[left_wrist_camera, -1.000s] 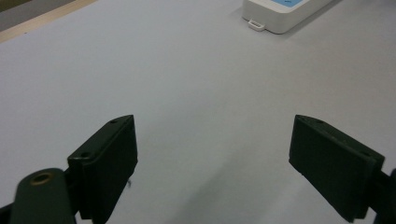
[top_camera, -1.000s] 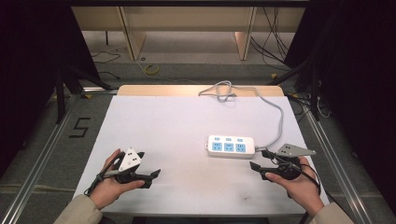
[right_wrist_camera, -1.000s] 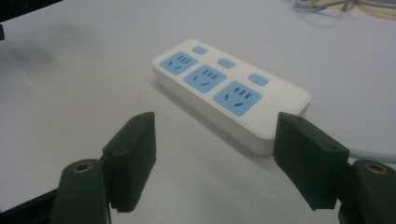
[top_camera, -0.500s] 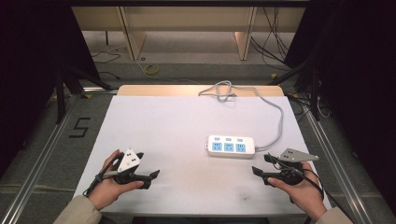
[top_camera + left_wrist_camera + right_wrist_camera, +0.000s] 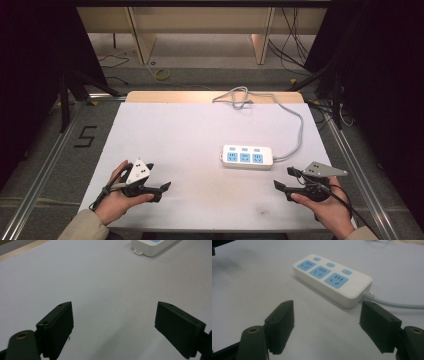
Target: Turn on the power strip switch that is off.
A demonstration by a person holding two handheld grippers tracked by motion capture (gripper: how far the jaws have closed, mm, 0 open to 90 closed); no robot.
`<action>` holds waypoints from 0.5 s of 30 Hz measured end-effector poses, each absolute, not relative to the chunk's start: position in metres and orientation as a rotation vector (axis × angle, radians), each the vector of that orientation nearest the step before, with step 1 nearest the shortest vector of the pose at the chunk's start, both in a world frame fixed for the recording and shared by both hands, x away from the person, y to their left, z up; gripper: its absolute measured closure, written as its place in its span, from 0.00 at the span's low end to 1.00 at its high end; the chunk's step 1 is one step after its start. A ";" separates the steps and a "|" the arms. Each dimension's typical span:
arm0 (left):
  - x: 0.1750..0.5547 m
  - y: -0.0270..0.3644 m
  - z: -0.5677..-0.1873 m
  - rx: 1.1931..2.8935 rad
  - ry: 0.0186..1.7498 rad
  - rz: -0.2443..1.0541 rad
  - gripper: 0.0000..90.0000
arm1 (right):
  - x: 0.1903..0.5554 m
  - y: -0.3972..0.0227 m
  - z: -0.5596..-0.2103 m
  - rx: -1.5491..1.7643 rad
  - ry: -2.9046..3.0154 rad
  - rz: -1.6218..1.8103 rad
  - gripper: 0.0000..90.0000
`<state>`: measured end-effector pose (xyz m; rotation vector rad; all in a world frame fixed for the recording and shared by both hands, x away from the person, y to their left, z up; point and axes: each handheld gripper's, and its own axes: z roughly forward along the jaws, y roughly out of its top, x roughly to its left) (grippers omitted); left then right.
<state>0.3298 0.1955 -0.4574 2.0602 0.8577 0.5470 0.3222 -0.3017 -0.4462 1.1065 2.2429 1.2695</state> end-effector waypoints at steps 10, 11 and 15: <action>0.330 0.196 -0.457 2.063 0.854 0.545 0.17 | 0.316 -0.307 -0.447 1.122 2.234 1.274 0.31; 0.330 0.196 -0.457 2.062 0.856 0.543 0.17 | 0.316 -0.307 -0.447 1.123 2.231 1.277 0.31; 0.330 0.195 -0.458 2.062 0.855 0.542 0.17 | 0.315 -0.308 -0.444 1.122 2.215 1.289 0.31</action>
